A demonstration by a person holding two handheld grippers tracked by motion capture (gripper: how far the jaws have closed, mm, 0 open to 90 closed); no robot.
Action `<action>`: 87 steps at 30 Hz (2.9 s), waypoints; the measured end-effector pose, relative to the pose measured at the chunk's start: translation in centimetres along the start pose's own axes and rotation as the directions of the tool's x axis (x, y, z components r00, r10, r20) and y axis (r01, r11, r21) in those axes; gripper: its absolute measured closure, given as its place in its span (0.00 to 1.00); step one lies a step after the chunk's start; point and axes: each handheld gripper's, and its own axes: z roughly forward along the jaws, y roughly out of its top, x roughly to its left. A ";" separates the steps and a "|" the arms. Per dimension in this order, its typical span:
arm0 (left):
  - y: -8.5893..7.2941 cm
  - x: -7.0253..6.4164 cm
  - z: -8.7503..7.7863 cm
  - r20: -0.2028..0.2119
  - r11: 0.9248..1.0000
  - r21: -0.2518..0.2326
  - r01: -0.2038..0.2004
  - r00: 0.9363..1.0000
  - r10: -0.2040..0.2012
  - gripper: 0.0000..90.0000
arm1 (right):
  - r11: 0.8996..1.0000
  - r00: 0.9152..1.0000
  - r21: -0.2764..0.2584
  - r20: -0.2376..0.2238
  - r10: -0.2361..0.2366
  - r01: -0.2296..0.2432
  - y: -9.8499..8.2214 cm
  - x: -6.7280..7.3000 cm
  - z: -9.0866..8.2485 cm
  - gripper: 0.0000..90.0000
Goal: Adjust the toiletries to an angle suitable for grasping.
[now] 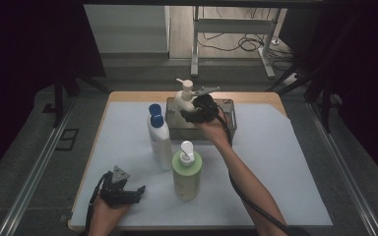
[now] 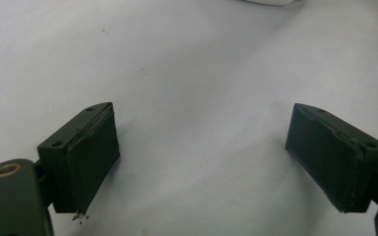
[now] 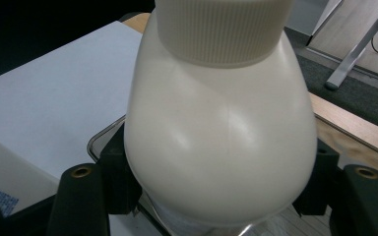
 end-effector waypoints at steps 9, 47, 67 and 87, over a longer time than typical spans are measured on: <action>0.0 0.0 0.0 0.000 1.000 0.001 -0.001 1.000 0.001 0.13 | 1.000 1.000 -0.014 -0.021 -0.010 0.010 -0.5 -0.4 -1.5 0.38; 0.0 0.0 0.0 -0.001 1.000 0.002 -0.001 1.000 0.001 0.13 | 0.995 0.997 0.063 0.012 0.079 -0.080 -4.1 -4.2 -1.6 0.99; 0.0 0.0 0.0 0.000 1.000 0.001 -0.001 1.000 0.001 0.13 | 0.989 0.996 0.118 0.000 0.093 -0.093 -4.4 -3.8 1.7 1.00; 0.0 0.0 0.0 0.000 1.000 0.001 0.000 1.000 0.000 0.13 | 0.988 0.996 0.137 -0.045 0.078 -0.072 -4.2 -2.0 3.2 1.00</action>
